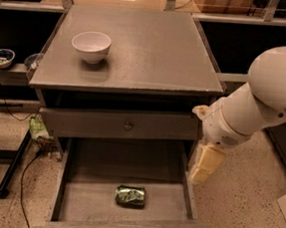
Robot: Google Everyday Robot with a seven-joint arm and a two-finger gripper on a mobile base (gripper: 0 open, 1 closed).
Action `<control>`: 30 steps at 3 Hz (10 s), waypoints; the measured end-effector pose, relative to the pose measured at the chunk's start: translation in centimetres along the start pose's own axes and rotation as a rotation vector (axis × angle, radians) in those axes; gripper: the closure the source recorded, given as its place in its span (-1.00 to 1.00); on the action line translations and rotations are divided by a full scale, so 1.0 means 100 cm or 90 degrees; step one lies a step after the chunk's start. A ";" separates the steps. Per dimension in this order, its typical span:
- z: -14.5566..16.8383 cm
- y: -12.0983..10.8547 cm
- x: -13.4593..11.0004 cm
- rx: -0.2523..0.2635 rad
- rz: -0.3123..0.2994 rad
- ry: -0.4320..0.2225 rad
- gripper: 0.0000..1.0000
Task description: Pick green can from middle drawer and place on counter
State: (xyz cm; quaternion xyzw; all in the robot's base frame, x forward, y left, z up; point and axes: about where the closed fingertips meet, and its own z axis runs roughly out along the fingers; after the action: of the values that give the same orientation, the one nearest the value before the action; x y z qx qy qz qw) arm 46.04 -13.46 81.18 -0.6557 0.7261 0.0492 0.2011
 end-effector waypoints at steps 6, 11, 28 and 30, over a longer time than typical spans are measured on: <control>0.116 0.015 -0.006 -0.044 -0.007 0.008 -1.00; 0.214 0.036 -0.021 -0.140 -0.010 0.005 -1.00; 0.460 0.052 0.014 -0.214 0.141 -0.025 -1.00; 0.460 0.052 0.014 -0.214 0.141 -0.025 -0.21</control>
Offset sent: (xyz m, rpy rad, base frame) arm 0.0012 0.0072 -0.0397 -0.1170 -0.0302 -0.0555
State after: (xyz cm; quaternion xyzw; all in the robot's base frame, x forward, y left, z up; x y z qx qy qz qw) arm 51.37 1.32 37.61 -0.5950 0.7714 0.2039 0.0962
